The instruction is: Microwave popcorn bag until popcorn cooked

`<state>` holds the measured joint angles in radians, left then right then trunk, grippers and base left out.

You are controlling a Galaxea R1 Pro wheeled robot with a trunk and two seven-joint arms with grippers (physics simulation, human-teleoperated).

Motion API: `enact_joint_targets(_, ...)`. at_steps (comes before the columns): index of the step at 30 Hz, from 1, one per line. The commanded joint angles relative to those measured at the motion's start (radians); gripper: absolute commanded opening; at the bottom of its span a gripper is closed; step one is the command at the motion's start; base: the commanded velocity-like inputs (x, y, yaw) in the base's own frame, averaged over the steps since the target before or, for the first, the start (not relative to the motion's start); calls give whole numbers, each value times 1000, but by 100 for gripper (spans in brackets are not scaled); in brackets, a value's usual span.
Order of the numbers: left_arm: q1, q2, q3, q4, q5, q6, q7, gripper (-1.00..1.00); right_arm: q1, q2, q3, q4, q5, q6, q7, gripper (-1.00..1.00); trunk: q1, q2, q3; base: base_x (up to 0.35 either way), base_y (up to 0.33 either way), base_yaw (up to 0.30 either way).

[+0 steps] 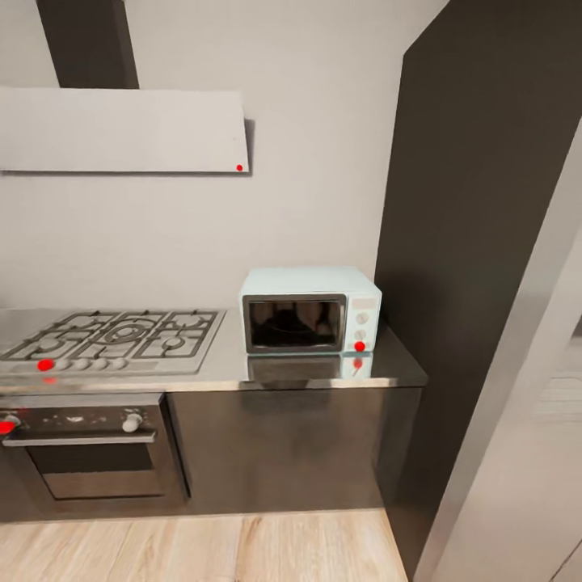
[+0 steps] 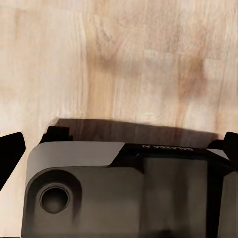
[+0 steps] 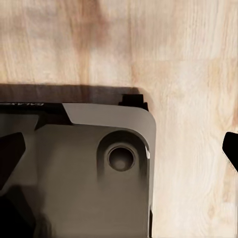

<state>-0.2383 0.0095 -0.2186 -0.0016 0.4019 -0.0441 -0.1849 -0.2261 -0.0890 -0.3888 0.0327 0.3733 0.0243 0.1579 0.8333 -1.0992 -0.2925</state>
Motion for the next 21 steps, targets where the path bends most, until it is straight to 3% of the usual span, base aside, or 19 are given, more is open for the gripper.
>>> enact_joint_targets(1,-1,0,-8,2,9,-3,-4,100,-1,0,-9,1,8,2,-2,100,0,-1,-1,0,0,271)
enact_joint_targets(17,-1,0,-8,2,9,-3,-4,100,-1,2,-9,1,8,0,-16,100,0,-1,-1,0,0,269)
enact_joint_targets(21,-1,0,-8,2,9,-3,-4,100,-1,-1,-9,1,8,0,-15,100,0,-1,-1,0,0,65)
